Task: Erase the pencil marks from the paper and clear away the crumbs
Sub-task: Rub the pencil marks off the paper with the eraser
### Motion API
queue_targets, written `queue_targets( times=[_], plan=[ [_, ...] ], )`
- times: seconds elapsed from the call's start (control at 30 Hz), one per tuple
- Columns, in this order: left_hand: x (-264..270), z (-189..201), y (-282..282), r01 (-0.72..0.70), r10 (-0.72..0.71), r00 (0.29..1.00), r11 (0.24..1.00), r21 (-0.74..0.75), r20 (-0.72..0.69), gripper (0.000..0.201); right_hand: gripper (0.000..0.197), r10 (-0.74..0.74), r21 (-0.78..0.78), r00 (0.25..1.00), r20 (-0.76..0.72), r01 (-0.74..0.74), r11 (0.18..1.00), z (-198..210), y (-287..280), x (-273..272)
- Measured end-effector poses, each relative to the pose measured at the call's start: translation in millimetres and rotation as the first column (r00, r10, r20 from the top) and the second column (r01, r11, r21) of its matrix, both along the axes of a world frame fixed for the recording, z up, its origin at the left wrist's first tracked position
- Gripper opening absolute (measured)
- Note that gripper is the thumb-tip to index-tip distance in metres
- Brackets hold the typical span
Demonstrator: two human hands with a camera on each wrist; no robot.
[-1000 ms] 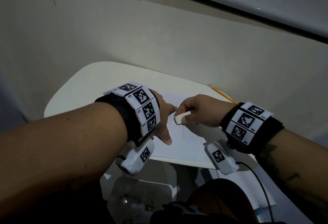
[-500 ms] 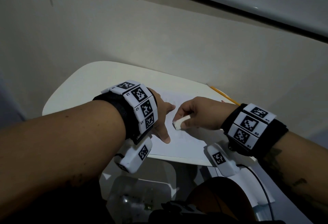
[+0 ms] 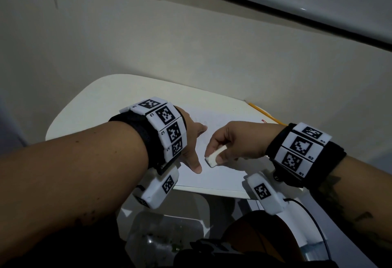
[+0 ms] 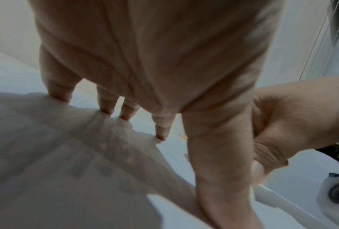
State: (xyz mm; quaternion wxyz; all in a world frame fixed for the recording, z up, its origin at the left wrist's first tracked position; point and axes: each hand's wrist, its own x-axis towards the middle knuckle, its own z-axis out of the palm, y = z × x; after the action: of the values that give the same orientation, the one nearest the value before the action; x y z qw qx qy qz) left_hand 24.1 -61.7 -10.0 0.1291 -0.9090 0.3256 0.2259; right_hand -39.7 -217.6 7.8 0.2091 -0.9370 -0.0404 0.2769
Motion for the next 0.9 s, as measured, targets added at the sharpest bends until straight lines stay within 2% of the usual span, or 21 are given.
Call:
queue_targets(
  times=[0.1,0.17,0.37,0.57,0.77,0.83,0.9],
  plan=[
    [-1,-1,-1,0.01,-0.01,1.0,1.0,0.009,0.006,0.124,0.013,-0.08,-0.014,0.984,0.16,0.084,0.996,-4,-2,7],
    [-1,-1,-1,0.011,-0.011,1.0,1.0,0.011,0.013,0.123,0.013,-0.115,0.0,0.971,0.208,0.117,0.993,-5,-4,8],
    [-1,-1,-1,0.012,-0.012,1.0,1.0,-0.001,0.028,0.124,0.015,-0.001,-0.014,1.0,0.017,0.002,1.0,1,-4,1],
    [-1,-2,-2,0.001,-0.001,1.0,1.0,0.028,0.023,0.124,0.013,-0.099,0.001,0.974,0.202,0.101,0.995,-5,-5,9],
    [1,-3,-3,-0.006,0.005,1.0,1.0,0.027,0.018,0.126,0.016,0.001,0.018,0.999,0.037,-0.001,1.0,-3,-9,-2],
    [0,-3,-3,-0.008,0.007,1.0,0.999,0.037,0.021,0.125,0.015,-0.059,0.071,0.994,0.09,0.053,0.996,-6,-10,-3],
    [0,-3,-3,-0.002,0.001,1.0,0.999,0.037,0.03,0.123,0.016,-0.183,0.169,0.971,0.154,0.157,0.973,-10,-13,-4]
  ],
)
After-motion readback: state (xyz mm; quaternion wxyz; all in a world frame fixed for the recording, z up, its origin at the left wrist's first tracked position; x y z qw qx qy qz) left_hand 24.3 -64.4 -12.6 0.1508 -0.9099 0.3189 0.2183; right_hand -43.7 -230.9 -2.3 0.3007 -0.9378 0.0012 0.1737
